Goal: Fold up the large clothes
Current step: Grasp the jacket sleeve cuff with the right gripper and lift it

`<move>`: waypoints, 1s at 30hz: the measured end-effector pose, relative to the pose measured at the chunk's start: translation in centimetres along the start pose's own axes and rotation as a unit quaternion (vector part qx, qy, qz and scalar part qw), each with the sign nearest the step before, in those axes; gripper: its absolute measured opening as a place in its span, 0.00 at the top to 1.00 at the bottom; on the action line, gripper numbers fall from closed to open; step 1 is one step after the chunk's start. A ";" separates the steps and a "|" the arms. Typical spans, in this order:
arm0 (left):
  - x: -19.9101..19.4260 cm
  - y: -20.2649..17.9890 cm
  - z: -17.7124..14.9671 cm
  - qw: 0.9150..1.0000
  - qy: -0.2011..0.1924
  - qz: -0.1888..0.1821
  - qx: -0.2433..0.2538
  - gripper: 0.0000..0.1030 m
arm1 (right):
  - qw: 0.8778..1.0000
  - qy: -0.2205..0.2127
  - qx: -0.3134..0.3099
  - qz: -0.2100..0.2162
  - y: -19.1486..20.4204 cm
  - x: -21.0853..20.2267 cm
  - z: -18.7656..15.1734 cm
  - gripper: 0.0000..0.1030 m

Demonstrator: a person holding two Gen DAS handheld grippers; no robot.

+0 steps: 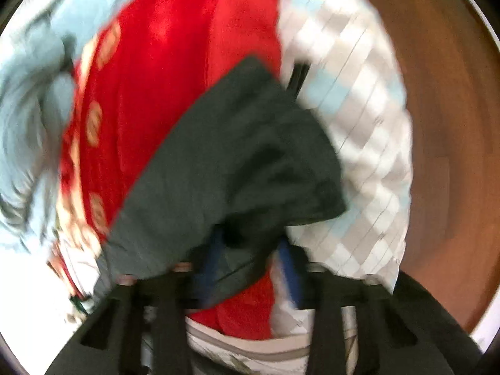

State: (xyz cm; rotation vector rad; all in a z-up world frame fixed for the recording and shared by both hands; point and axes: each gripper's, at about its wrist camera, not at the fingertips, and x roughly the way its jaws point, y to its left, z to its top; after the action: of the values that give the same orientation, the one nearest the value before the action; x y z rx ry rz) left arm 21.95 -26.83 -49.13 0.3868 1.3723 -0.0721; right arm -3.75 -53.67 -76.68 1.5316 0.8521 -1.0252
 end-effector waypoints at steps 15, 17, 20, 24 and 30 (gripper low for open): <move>1.0 -6.1 0.2 0.998 -0.009 -0.029 0.059 0.00 | 0.993 -0.046 -0.020 0.104 2.1 1.3 0.4 0.68; 1.2 -6.2 0.2 0.997 -0.012 -0.029 0.064 0.00 | 0.989 -0.073 -0.035 0.123 2.4 -0.1 0.3 0.75; 1.4 -6.1 0.3 0.998 -0.012 -0.029 0.060 0.00 | 0.989 -0.069 -0.062 0.114 3.3 0.3 0.5 0.74; 1.7 -5.8 0.1 0.998 -0.006 -0.031 0.052 0.00 | 0.990 -0.037 -0.048 0.130 2.7 2.8 1.4 0.46; 2.8 -4.4 0.8 0.998 -0.002 -0.035 0.048 0.00 | 0.979 -0.040 -0.062 0.190 5.9 2.7 1.2 0.33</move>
State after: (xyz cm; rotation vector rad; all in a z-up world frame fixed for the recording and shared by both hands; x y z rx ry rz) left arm 22.12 -30.74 -52.76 0.4190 1.3806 -0.1962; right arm 2.39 -55.96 -77.11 1.4653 0.5281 -0.7337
